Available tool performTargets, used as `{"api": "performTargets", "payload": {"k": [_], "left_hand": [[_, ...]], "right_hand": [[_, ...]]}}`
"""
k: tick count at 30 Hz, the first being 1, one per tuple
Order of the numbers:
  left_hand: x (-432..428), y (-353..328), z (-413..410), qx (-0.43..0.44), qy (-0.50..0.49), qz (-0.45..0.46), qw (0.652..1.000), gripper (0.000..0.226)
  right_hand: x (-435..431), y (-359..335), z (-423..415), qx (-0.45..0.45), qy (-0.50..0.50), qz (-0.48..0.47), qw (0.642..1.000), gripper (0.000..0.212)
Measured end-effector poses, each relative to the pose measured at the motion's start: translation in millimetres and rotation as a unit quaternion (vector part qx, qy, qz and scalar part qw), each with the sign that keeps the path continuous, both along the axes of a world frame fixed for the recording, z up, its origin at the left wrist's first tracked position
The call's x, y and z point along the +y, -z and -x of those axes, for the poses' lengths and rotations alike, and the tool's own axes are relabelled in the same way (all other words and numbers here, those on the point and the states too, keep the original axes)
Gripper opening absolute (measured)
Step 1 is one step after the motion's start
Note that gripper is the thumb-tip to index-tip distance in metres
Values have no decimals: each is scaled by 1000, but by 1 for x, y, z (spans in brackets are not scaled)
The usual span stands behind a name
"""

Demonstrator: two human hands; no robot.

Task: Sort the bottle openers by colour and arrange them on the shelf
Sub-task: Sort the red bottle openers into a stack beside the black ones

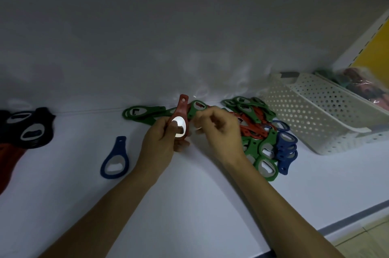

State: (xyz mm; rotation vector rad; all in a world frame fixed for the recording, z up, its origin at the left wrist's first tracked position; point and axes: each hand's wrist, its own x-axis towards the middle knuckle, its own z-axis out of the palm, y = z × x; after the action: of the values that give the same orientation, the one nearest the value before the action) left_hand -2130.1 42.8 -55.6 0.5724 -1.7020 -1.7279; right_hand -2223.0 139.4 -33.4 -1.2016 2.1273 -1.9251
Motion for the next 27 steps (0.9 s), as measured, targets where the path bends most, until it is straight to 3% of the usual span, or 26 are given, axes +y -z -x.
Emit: {"api": "performTargets", "payload": {"k": [1, 3, 4, 6, 9, 12, 14, 16, 20, 24, 25, 27], "left_hand": [[0, -1, 0, 3, -2, -12, 1000, 15], [1, -1, 0, 14, 1, -32, 999, 14], [1, -2, 0, 16, 4, -39, 999, 13], [0, -4, -1, 13, 12, -45, 999, 14], [0, -6, 0, 16, 20, -49, 998, 16], [1, -7, -1, 20, 28, -52, 998, 15], [1, -5, -1, 18, 29, -46, 998, 15], [0, -3, 0, 15, 29, -45, 998, 15], [0, -2, 1, 5, 52, -37, 998, 12], [-1, -4, -3, -33, 35, 14, 999, 54], [-2, -4, -3, -29, 28, 16, 999, 52], [-3, -2, -1, -12, 26, -1, 1000, 28]], "right_hand": [[4, 1, 8, 65, 63, -44, 995, 12], [12, 5, 23, 211, 168, -227, 936, 15], [15, 7, 29, 245, 186, -307, 900, 21], [17, 8, 33, 266, 192, -359, 874, 21], [14, 5, 33, 286, 204, -351, 868, 29], [13, 2, 31, 294, 214, -333, 870, 23], [14, 1, 30, 269, 230, -271, 895, 22], [15, -1, 27, 191, 226, -152, 943, 24], [5, 2, 4, 160, 103, -27, 981, 20], [-3, 8, -9, 119, -66, -75, 988, 23], [-4, 6, -8, 101, -78, -73, 989, 25], [-3, 0, -7, 16, -87, -30, 996, 32]]}}
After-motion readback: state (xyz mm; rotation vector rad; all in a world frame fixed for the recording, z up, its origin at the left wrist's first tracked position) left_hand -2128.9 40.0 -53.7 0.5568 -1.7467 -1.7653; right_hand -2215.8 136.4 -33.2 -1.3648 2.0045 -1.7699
